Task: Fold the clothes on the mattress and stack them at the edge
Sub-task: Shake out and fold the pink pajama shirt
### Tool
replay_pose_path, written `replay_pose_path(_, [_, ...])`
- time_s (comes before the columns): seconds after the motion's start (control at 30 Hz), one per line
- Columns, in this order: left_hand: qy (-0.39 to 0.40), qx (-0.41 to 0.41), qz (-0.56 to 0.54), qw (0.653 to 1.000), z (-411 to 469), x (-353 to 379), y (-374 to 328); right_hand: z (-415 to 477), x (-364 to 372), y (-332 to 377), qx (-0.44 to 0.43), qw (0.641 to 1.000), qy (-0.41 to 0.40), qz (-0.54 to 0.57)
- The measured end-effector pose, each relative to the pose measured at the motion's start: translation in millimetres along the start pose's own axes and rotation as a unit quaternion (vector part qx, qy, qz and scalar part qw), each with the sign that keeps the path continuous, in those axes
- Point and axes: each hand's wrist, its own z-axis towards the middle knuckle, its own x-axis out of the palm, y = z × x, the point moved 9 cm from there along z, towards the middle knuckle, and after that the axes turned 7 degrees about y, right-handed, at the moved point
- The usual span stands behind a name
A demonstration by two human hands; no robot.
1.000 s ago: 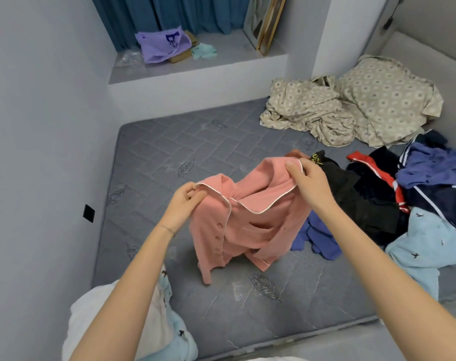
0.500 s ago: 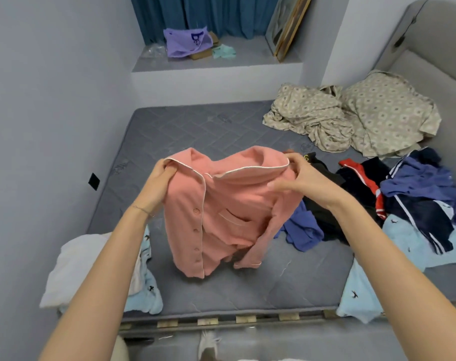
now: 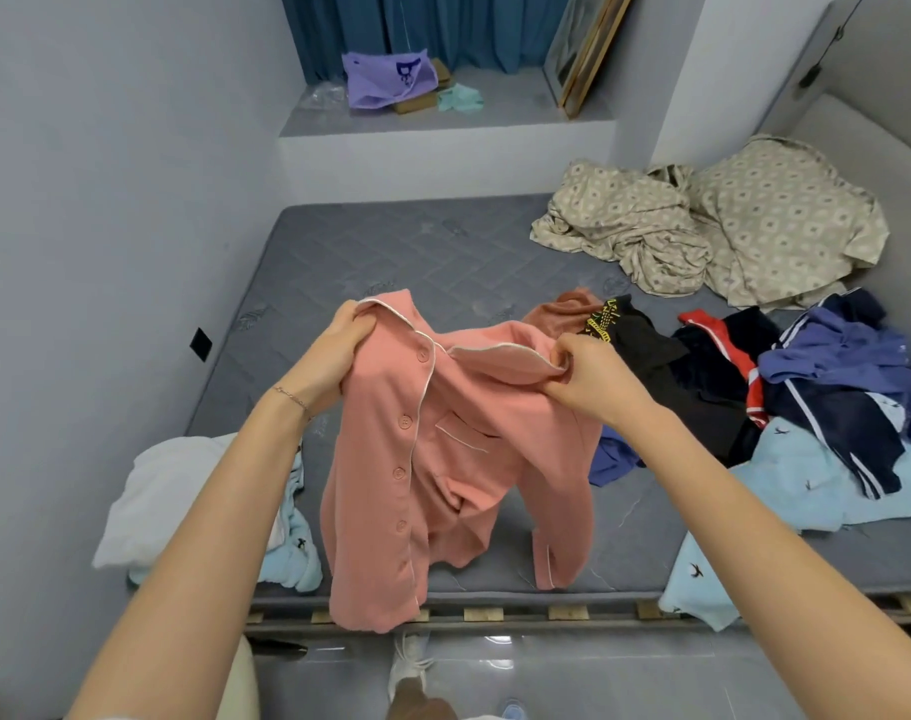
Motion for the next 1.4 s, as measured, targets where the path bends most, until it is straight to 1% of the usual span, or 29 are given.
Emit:
replay_pose_path(0.1, [0.054,-0.023,0.008,0.998,-1.0,12.9,7.7,-0.2,10.8,-5.7,0.004,1.000,0.003,-0.005])
replay_pose_path(0.2, [0.081,-0.039,-0.012,0.996,0.1,18.3,16.9,-2.2,3.0,-15.6,0.022,0.998,-0.038,0.054])
replay_pose_path(0.33, [0.075,-0.043,-0.035,0.996,3.4,18.5,25.2,-0.5,-18.1,-18.4,0.015,0.990,-0.118,0.070])
replay_pose_path(0.4, [0.069,-0.036,-0.037,0.996,7.0,18.4,25.7,0.2,-20.4,-21.6,0.039,0.982,-0.142,0.117])
replay_pose_path(0.47, [0.051,-0.023,-0.034,0.998,11.4,14.9,23.5,1.2,-21.1,-19.9,0.041,0.971,-0.173,0.158])
replay_pose_path(0.53, [0.030,-0.009,-0.028,0.999,15.2,9.6,21.0,1.8,-22.9,-16.7,0.040,0.954,-0.207,0.211])
replay_pose_path(0.6, [0.023,0.007,0.000,1.000,18.1,4.9,18.0,3.5,-23.8,-17.1,0.048,0.926,-0.240,0.288])
replay_pose_path(0.7, [0.032,0.037,0.068,0.996,21.8,0.3,13.1,9.7,-21.4,-10.4,0.045,0.887,-0.263,0.378])
replay_pose_path(0.77, [0.028,0.056,0.093,0.994,23.2,-2.4,9.4,15.1,-20.3,-5.3,0.040,0.858,-0.271,0.435])
replay_pose_path(0.83, [0.009,0.079,0.097,0.992,22.3,-6.3,3.3,22.2,-18.2,-0.7,0.043,0.844,-0.260,0.468])
replay_pose_path(0.9, [-0.015,0.093,0.084,0.992,21.9,-14.0,0.0,34.6,-8.1,3.4,0.067,0.834,-0.197,0.511])
replay_pose_path(0.93, [-0.024,0.093,0.072,0.993,22.5,-18.2,1.1,40.2,0.3,4.8,0.083,0.816,-0.152,0.552])
replay_pose_path(0.97, [-0.031,0.093,0.060,0.993,23.5,-22.7,2.5,44.6,8.7,7.2,0.098,0.790,-0.108,0.595])
replay_pose_path(1.0, [-0.035,0.092,0.047,0.994,24.6,-27.0,3.7,47.8,14.9,9.3,0.111,0.763,-0.075,0.632])
replay_pose_path(1.03, [-0.036,0.090,0.037,0.995,25.7,-31.0,4.6,50.1,18.5,11.4,0.119,0.744,-0.054,0.656])
replay_pose_path(1.07, [-0.034,0.090,0.031,0.995,27.0,-33.9,5.2,53.3,20.2,14.4,0.112,0.739,-0.039,0.664])
replay_pose_path(1.1, [-0.031,0.091,0.029,0.995,28.0,-35.9,5.3,56.1,21.6,18.0,0.098,0.751,-0.030,0.653])
replay_pose_path(1.13, [-0.027,0.095,0.029,0.995,28.9,-36.8,4.5,58.1,23.6,20.4,0.089,0.777,-0.031,0.623])
replay_pose_path(1.17, [-0.024,0.099,0.030,0.994,29.3,-37.4,3.3,58.8,26.8,20.2,0.097,0.805,-0.040,0.584])
replay_pose_path(1.2, [-0.022,0.104,0.031,0.994,29.5,-38.2,1.8,58.2,30.6,17.7,0.115,0.825,-0.055,0.551])
replay_pose_path(1.23, [-0.022,0.110,0.027,0.993,29.8,-40.0,0.6,58.4,35.1,14.3,0.131,0.833,-0.066,0.533])
replay_pose_path(1.27, [-0.022,0.116,0.020,0.993,30.4,-42.3,0.1,58.4,38.9,14.6,0.134,0.833,-0.071,0.532])
replay_pose_path(1.4, [-0.006,0.123,-0.024,0.992,31.9,-49.5,0.7,62.4,53.5,16.3,0.123,0.837,-0.058,0.530])
